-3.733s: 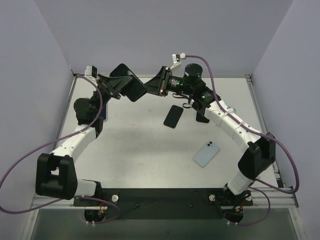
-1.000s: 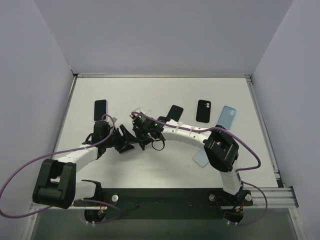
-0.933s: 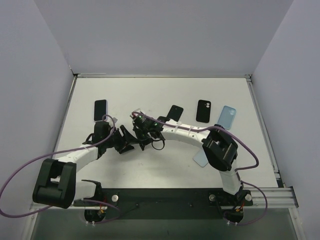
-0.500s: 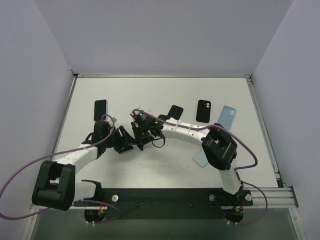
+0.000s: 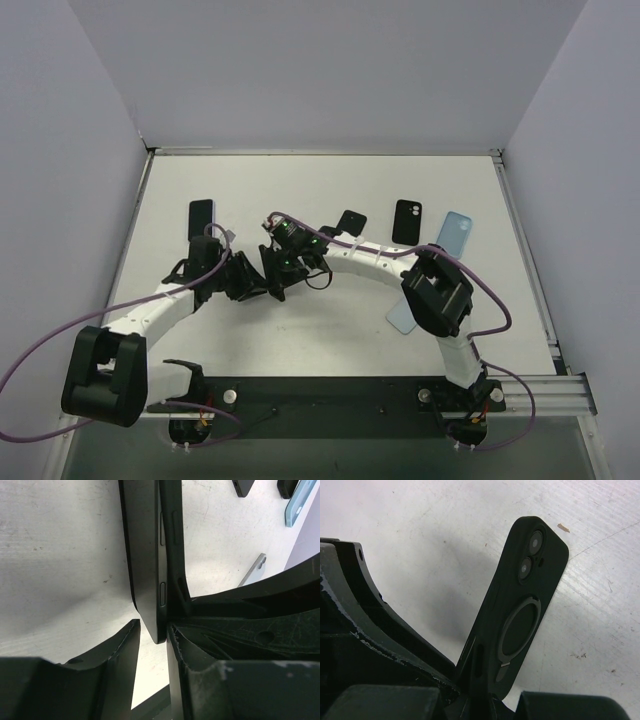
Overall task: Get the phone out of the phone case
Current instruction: Remove the phone case from the phone.
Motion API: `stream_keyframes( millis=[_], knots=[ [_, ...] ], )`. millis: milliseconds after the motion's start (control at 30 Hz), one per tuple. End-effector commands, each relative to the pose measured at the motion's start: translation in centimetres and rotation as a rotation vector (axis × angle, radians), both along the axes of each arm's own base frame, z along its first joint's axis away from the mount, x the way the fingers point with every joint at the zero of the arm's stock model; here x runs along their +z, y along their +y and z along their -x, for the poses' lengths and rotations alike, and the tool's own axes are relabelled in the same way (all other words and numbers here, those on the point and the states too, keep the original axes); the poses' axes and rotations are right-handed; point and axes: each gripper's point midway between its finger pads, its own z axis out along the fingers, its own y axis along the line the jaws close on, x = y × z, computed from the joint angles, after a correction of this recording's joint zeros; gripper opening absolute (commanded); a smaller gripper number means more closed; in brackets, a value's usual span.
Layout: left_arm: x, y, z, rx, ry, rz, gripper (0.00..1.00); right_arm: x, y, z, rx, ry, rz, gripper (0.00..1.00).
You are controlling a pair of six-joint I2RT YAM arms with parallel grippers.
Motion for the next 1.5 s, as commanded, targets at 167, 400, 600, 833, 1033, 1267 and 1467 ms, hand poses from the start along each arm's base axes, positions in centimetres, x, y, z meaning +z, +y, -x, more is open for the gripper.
stream_keyframes(
  millis=[167,400,600,833,1033,1267,1467],
  knots=[
    [-1.3,0.9,-0.8,0.005,0.008,-0.171,0.34,-1.6,1.6,1.2,0.015,0.07,-0.041,0.0],
    [-2.5,2.2,-0.5,0.031,0.078,-0.341,0.28,-1.5,1.6,1.3,0.017,0.069,-0.042,0.0],
    [-2.4,2.4,-0.7,0.058,0.086,-0.462,0.28,-1.5,1.5,1.2,0.015,0.07,-0.041,0.0],
    [-4.2,1.7,-0.7,0.101,0.106,-0.482,0.27,-1.5,1.5,1.2,0.011,0.069,-0.044,0.0],
    [-5.6,0.8,-0.6,0.093,0.13,-0.458,0.26,-1.6,1.1,1.0,0.001,0.072,-0.045,0.0],
    [-6.2,0.0,-1.3,0.096,0.12,-0.42,0.09,-1.8,0.6,0.6,-0.017,0.082,-0.045,0.0],
    [-5.1,-0.1,-1.3,0.07,0.119,-0.431,0.0,-1.8,-1.9,-0.9,-0.079,0.054,-0.016,0.0]
  ],
)
